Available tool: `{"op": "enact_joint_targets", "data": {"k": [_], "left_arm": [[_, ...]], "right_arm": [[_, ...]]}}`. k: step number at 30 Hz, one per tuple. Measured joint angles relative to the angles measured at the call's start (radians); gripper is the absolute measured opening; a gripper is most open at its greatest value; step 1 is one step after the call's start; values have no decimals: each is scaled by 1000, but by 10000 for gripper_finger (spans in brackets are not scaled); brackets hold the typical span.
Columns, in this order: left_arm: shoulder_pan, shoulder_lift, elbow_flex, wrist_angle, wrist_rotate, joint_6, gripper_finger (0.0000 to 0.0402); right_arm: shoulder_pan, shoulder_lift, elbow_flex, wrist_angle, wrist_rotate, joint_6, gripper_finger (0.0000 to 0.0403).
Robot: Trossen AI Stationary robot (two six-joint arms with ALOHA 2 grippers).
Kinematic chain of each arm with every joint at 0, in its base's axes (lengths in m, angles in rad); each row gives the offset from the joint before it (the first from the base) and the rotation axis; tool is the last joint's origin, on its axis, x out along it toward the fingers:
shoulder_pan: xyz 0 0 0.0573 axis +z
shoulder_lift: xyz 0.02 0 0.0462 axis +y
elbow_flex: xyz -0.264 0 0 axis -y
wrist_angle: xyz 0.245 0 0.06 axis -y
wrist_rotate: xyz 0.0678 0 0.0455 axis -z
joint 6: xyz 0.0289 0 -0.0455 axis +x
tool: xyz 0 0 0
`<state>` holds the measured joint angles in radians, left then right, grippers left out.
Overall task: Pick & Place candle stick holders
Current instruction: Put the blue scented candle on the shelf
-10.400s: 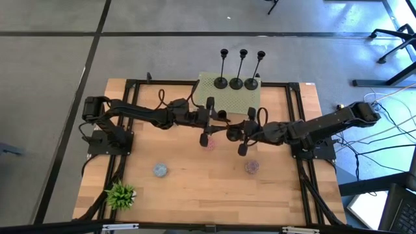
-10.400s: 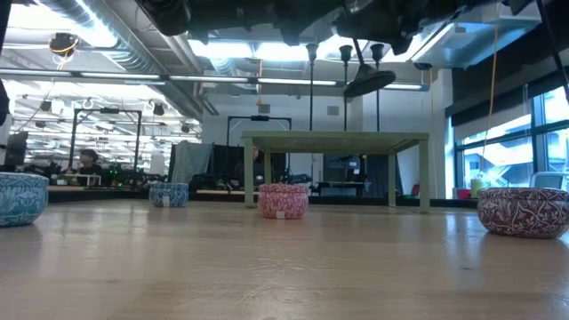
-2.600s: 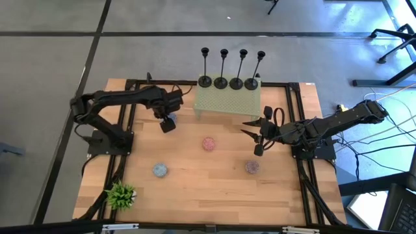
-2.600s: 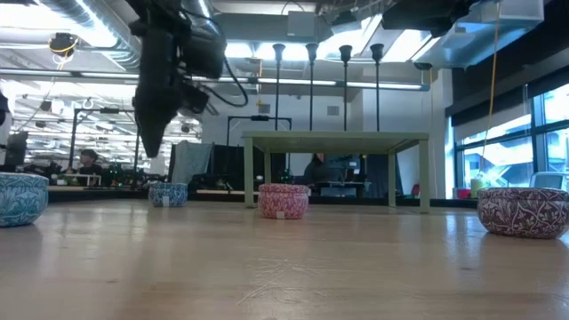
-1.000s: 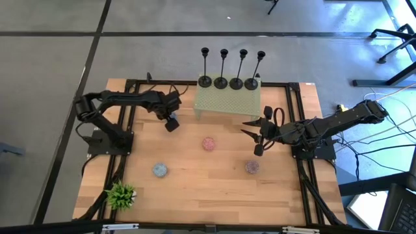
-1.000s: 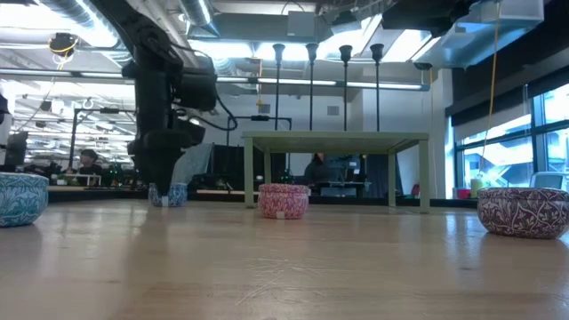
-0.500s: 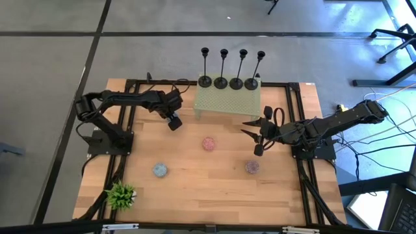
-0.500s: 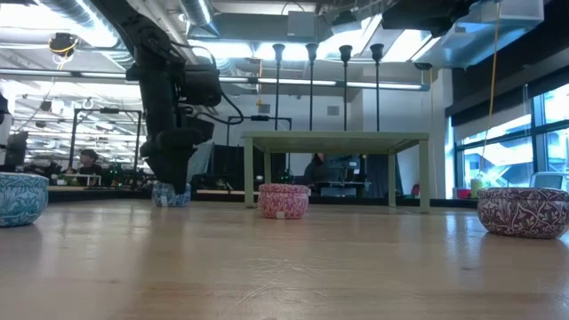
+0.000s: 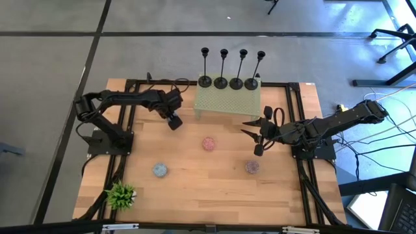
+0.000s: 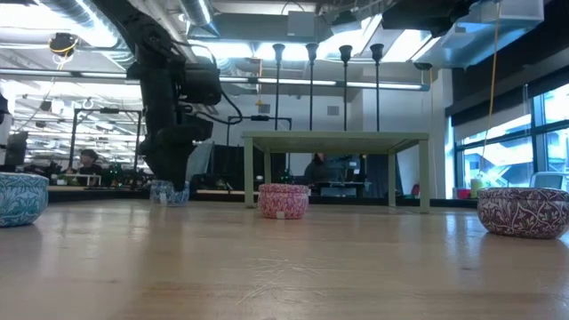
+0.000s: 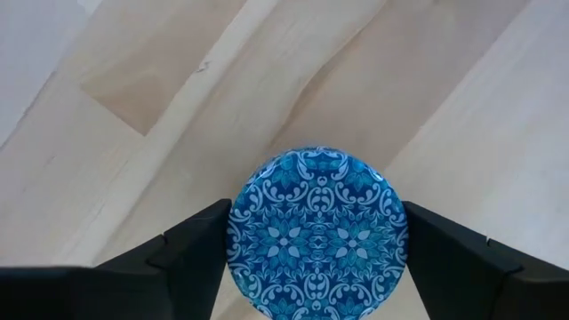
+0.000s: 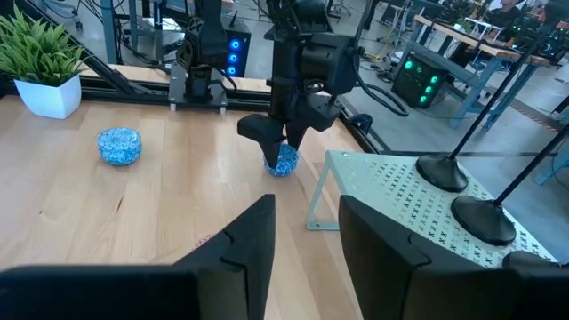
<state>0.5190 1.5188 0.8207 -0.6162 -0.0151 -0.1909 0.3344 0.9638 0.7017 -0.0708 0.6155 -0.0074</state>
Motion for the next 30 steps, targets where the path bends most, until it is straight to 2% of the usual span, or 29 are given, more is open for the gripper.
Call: {"op": "enact_joint_targets", "data": {"k": [6, 18, 26, 30], "left_arm": [[0, 0, 88, -121, 59, -35, 301], [-49, -36, 327, -287, 26, -59, 298], [-165, -170, 388, -243, -101, -100, 299], [-231, -188, 389, -136, -108, 0, 299]], "right_arm": [[0, 0, 0, 0, 0, 0, 130], [0, 0, 0, 0, 0, 40, 131], [0, 0, 0, 0, 0, 54, 131], [0, 0, 0, 0, 0, 56, 131]]}}
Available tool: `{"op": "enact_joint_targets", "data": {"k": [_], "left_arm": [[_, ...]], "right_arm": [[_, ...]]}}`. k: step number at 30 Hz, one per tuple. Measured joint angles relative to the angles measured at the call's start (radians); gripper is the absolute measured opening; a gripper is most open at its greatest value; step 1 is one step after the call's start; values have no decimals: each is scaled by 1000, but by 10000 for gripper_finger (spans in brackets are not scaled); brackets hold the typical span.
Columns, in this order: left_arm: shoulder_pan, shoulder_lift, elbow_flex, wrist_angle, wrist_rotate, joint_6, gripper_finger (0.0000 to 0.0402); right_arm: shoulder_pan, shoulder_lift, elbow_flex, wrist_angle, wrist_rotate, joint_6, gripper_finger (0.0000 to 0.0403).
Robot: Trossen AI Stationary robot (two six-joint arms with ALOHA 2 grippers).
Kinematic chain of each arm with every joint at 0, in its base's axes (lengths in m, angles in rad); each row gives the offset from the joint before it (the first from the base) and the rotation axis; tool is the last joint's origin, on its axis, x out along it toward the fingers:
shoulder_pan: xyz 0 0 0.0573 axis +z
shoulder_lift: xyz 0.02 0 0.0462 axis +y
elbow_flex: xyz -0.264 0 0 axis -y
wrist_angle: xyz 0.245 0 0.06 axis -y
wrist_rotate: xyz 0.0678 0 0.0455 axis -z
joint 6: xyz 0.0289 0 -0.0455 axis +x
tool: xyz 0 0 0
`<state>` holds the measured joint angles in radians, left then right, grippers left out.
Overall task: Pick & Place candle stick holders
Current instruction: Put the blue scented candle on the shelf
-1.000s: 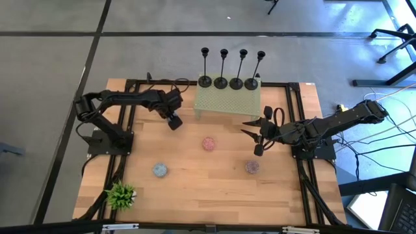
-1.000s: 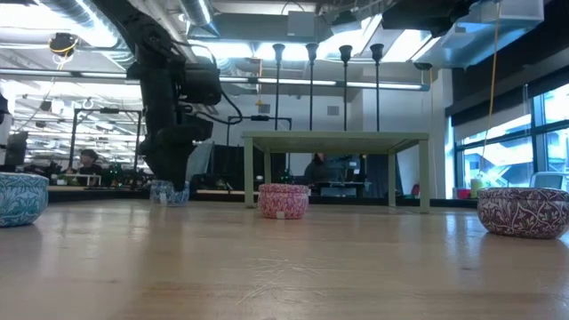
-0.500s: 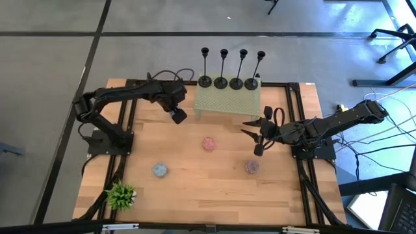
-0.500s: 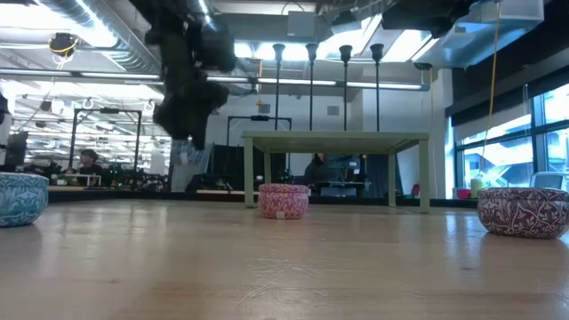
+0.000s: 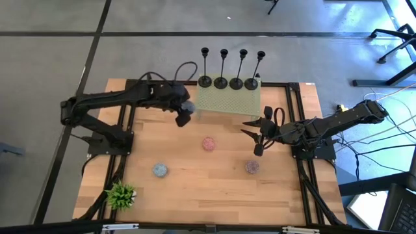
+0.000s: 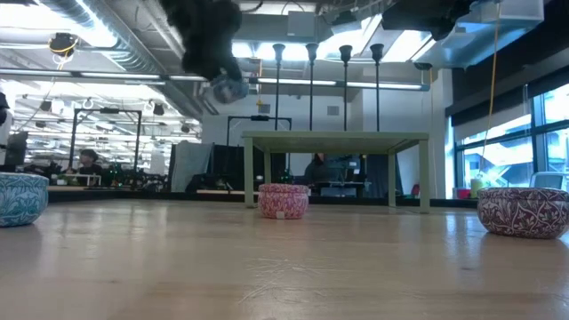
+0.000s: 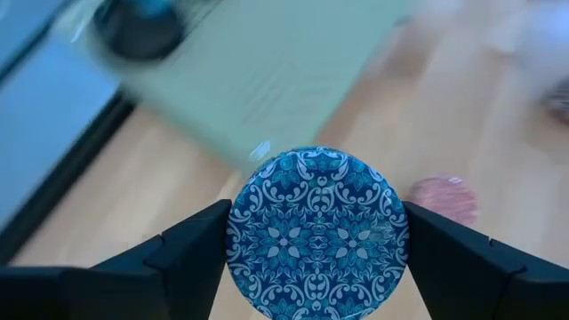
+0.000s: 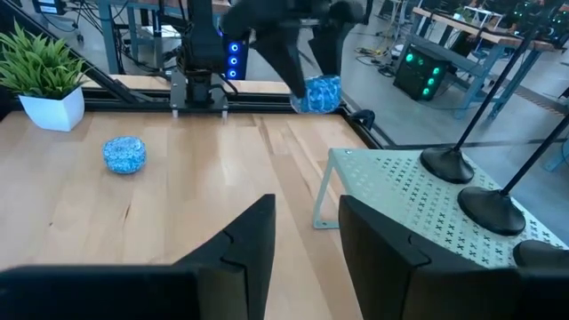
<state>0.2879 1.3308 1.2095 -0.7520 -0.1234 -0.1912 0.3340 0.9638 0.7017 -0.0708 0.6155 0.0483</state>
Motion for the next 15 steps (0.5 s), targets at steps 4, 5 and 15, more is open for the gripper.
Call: {"op": "enact_joint_targets", "data": {"k": [4, 5, 15], "left_arm": [[-43, 4, 0, 93, 2, 138, 299], [-51, 8, 0, 119, 2, 175, 299], [-44, 61, 0, 207, -15, 413, 299]], "right_arm": [[0, 0, 0, 0, 0, 0, 131], [0, 0, 0, 0, 0, 0, 131], [0, 0, 0, 0, 0, -3, 131]]}}
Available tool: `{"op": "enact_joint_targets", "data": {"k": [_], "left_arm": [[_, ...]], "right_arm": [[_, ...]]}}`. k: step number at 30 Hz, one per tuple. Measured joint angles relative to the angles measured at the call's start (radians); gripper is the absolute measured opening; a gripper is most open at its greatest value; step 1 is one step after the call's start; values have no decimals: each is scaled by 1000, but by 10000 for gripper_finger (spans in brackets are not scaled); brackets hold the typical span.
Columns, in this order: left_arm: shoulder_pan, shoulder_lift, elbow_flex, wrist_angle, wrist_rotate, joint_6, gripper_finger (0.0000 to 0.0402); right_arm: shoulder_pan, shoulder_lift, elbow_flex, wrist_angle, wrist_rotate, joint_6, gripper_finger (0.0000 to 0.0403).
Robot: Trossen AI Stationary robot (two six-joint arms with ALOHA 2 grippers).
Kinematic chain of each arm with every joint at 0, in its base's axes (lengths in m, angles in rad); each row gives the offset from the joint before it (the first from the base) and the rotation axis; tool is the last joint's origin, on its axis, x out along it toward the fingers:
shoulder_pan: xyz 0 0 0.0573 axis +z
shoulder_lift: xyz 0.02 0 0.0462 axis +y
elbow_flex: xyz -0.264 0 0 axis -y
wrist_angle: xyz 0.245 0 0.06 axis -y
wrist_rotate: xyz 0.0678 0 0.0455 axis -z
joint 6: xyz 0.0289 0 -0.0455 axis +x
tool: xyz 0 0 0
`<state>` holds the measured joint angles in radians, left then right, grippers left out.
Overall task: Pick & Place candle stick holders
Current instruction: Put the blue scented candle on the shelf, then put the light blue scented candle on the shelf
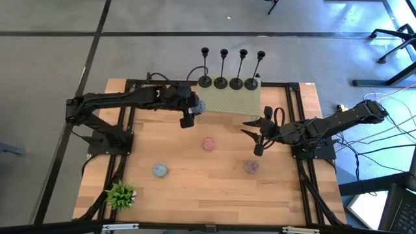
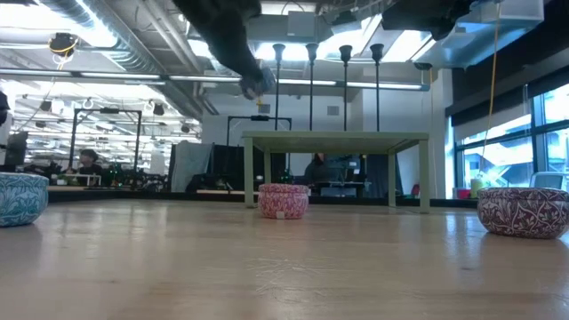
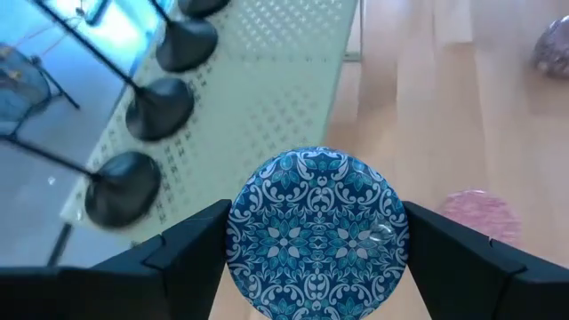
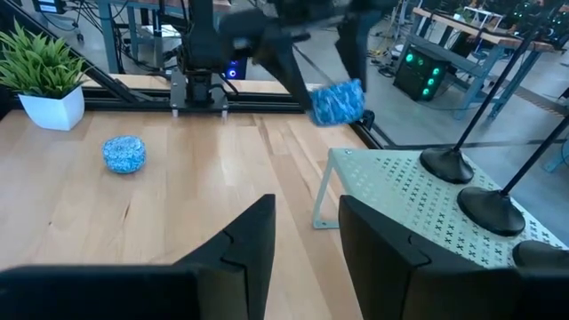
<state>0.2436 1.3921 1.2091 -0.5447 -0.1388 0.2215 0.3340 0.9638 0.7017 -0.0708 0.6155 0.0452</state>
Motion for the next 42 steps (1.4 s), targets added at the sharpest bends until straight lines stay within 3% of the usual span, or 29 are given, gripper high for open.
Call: {"op": "enact_joint_targets", "data": {"k": [5, 15, 25, 32, 42], "left_arm": [[35, 62, 0, 23, 3, 72, 299], [103, 149, 0, 107, -26, 65, 300], [114, 153, 0, 128, -17, -6, 300], [114, 163, 0, 125, 62, 81, 300], [126, 163, 0, 132, 59, 114, 331]], "right_arm": [[0, 0, 0, 3, 0, -5, 131], [0, 0, 0, 8, 1, -8, 131], [0, 0, 0, 7, -43, -8, 131], [0, 0, 0, 7, -43, -8, 131], [0, 0, 0, 7, -42, -8, 130]]}}
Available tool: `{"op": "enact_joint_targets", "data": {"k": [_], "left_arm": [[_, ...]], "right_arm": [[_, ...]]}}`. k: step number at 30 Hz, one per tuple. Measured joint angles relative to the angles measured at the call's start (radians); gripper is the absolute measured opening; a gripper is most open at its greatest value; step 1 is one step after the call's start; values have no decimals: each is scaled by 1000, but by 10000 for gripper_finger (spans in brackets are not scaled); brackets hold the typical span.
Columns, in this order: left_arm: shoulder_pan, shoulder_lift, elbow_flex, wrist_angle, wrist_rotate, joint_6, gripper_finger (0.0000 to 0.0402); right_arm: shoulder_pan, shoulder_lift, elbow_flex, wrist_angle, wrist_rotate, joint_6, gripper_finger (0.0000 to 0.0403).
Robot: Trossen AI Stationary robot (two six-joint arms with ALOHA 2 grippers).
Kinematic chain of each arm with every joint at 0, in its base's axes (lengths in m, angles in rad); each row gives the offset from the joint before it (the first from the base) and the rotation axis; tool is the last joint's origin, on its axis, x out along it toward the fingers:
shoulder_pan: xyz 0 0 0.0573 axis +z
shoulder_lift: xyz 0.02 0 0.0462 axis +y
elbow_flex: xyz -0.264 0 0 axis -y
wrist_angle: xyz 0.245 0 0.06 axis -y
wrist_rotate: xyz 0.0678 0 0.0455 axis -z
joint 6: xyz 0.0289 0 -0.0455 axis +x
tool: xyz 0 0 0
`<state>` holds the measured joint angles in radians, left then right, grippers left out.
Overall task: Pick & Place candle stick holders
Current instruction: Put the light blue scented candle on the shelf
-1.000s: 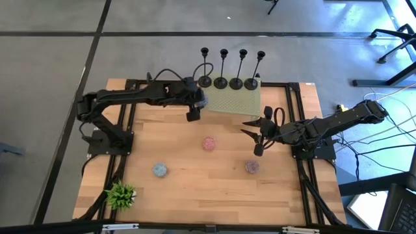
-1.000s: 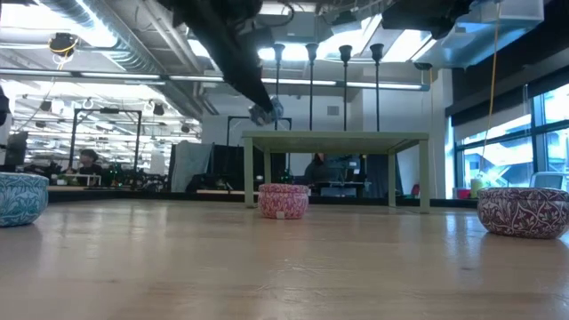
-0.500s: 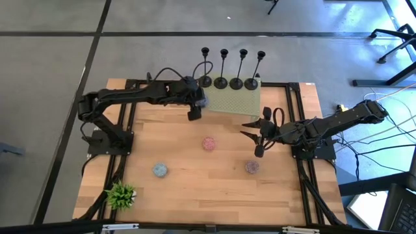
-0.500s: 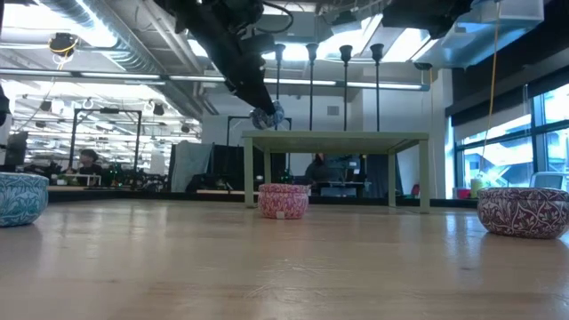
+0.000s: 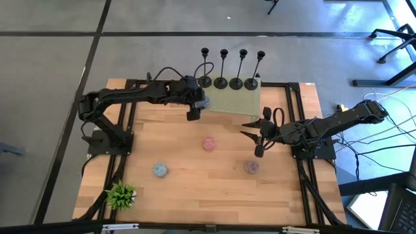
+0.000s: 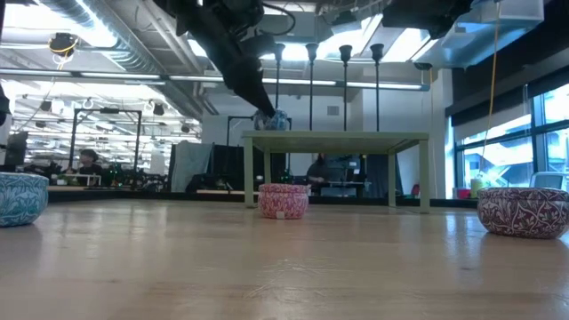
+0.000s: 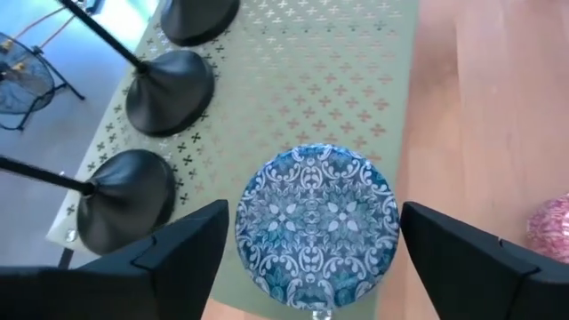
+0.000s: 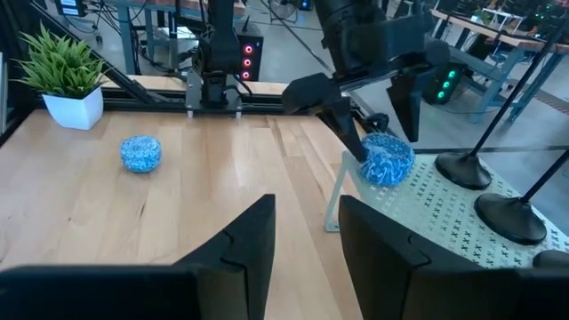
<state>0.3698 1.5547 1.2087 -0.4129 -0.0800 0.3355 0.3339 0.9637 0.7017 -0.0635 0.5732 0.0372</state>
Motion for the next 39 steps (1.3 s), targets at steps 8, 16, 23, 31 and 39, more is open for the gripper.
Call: {"op": "enact_joint_targets", "data": {"k": [8, 16, 23, 31, 39], "left_arm": [[2, 0, 0, 41, -30, 2, 342], [-5, 0, 0, 50, -86, 26, 342], [-51, -4, 0, 53, -143, 54, 343], [-175, -52, 0, 45, -215, 53, 343], [-345, -197, 1, -125, -197, -104, 342]], "right_arm": [[0, 0, 0, 0, 0, 0, 130], [0, 0, 0, 0, 0, 0, 130], [0, 0, 0, 0, 0, 0, 130], [0, 0, 0, -1, -1, 0, 130], [0, 0, 0, -5, -1, 0, 130]]}}
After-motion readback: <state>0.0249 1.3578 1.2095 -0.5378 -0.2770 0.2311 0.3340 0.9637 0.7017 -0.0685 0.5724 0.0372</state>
